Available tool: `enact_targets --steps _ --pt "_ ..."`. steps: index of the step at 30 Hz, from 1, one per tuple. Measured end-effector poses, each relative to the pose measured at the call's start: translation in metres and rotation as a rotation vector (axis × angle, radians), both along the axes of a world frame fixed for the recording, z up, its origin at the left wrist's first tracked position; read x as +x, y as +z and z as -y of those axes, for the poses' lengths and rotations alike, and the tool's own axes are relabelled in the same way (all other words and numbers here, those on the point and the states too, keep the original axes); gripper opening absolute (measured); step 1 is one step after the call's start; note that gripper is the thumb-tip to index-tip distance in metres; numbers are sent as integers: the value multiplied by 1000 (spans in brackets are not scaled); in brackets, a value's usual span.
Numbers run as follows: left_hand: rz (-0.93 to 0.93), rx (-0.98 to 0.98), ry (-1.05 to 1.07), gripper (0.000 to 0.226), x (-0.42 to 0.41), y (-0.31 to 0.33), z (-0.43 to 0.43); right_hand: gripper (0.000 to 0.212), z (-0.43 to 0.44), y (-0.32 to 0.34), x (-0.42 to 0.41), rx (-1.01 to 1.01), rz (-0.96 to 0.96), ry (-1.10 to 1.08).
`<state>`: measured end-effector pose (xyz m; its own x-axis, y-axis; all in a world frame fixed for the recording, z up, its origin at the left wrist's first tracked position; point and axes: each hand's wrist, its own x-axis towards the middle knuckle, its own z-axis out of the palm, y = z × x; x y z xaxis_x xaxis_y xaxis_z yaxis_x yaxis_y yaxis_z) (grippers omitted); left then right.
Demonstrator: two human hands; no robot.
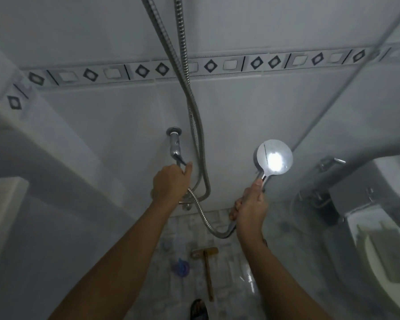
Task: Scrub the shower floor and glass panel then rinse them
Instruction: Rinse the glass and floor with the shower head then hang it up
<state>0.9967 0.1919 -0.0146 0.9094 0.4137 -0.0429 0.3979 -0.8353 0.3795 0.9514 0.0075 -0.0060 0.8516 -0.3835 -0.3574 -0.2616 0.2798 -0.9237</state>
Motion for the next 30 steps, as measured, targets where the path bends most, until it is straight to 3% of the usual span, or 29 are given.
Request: enact_targets --steps 7,13,23,26,30 --pt "-48 0 -19 54 20 -17 -14 55 -9 -10 11 -25 -5 -10" --pt "-8 64 -29 58 12 -31 -29 59 -7 -11 13 -19 -49 -63" --pt "-151 -80 29 82 -36 -48 -22 52 17 0 -6 -47 41 -12" --pt "-178 -113 11 78 -60 -50 -14 57 24 -1 -14 -58 -14 48" --pt "-138 -192 53 73 -84 -39 -2 52 36 9 -21 -48 64 78"
